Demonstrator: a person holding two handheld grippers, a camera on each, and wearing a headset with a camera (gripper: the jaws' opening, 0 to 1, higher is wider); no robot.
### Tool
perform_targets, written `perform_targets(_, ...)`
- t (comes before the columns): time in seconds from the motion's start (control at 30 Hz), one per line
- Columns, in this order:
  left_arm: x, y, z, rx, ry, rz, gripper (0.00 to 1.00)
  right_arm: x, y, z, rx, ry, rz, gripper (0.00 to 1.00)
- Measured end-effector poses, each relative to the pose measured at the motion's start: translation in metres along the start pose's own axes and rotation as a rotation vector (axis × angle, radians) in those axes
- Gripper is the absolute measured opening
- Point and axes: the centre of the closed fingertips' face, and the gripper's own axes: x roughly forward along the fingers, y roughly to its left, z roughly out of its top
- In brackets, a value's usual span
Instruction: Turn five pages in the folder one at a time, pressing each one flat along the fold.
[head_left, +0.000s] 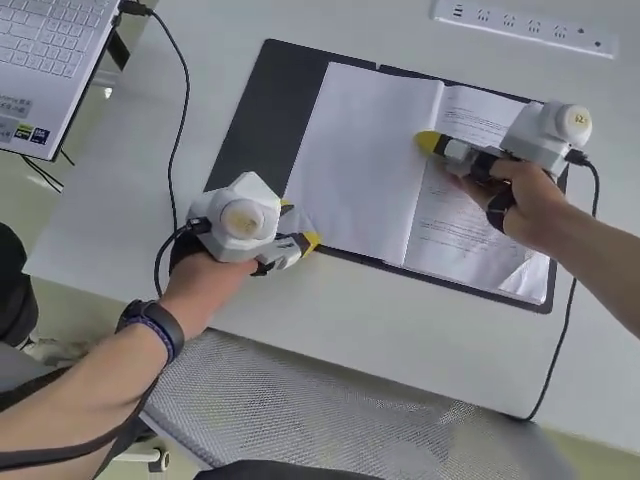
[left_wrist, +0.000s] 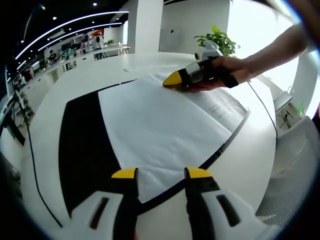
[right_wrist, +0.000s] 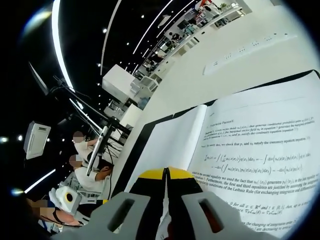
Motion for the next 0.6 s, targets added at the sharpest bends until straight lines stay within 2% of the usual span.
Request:
perform_targets(0.1,0.000,0.000,0.000,-0.002,0.001,0.001,0.36,0.006,-0.011,0.010,0.035,-0.031,0.001,0.00)
perform_targets(0.23,0.000,-0.001,0.000,-0.008,-0.002,0.005,0.36,0.009,-0.013,0.015,0.055,-0.059,0.001,0.00)
perform_targets(0.43,0.000,0.001,0.000,-0.005,0.002,0.004,0.35,0.016,-0.024,0.036,0.110,-0.140,-0.021,0.00)
perform_targets(0.6,0.001,0.001,0.000,-0.004,0.004,0.003,0.36,0.025,-0.041,0.050,0.146,-0.187,-0.037,0.00)
